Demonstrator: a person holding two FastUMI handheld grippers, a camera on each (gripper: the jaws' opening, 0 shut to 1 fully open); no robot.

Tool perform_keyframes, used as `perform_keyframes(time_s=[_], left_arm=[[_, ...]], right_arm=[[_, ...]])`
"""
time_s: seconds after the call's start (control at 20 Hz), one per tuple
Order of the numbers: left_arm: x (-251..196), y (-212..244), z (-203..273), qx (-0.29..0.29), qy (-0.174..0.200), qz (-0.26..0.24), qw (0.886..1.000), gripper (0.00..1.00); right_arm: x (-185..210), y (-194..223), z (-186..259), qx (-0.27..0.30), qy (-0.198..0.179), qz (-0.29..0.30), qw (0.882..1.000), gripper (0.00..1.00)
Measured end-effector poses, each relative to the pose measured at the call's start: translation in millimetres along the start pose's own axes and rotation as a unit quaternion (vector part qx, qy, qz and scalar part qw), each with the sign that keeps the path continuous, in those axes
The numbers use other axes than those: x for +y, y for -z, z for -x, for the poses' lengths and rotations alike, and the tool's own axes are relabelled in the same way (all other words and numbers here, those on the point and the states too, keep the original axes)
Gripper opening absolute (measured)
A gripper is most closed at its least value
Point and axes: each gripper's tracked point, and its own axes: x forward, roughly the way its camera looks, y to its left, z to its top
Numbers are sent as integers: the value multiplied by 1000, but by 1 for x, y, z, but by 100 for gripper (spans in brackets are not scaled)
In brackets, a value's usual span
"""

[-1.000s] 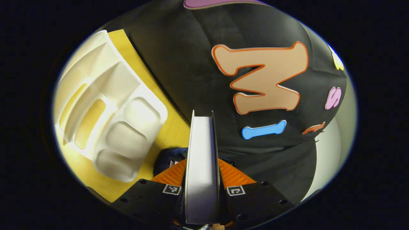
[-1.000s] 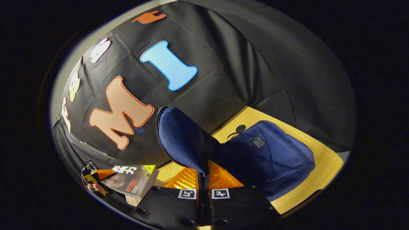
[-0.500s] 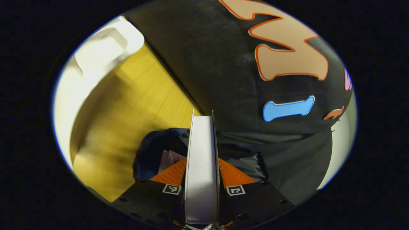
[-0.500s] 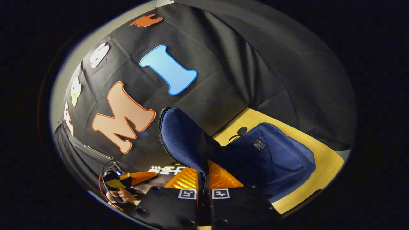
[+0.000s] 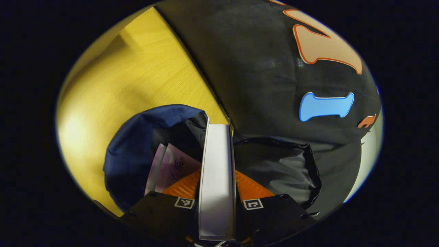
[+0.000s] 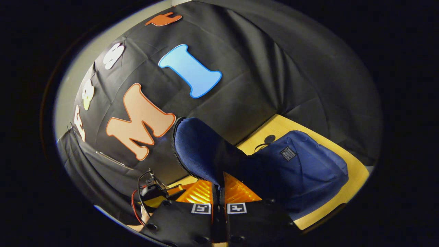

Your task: Open the schoolbag, grab two books from the bookshelf and put them into the schoolbag.

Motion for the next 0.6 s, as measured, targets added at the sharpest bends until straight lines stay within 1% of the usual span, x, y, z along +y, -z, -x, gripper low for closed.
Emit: perform_keyframes(time_s=[0.05, 0.1, 0.25, 0.4, 0.45, 0.55, 0.6], left_arm=[[-1, 5, -7, -2, 4, 9, 1000, 37], [-1, 9, -14, -3, 6, 14, 1000, 39], [11, 31, -33, 13, -3, 37, 999, 37], [16, 35, -39, 19, -4, 68, 998, 41], [15, 33, -41, 17, -6, 77, 997, 39], [14, 34, -40, 24, -13, 83, 996, 41], [16, 36, -41, 30, -20, 83, 996, 40]], right_arm=[[2, 2, 1, 3, -1, 2, 1000, 3], [4, 5, -1, 5, -3, 2, 1000, 4], [9, 18, -7, 24, -8, 19, 1000, 3], [12, 15, -15, 24, -10, 20, 999, 4], [10, 14, -15, 24, -11, 18, 999, 3], [8, 14, -16, 26, -13, 16, 999, 3], [8, 14, -17, 26, -13, 18, 999, 5]])
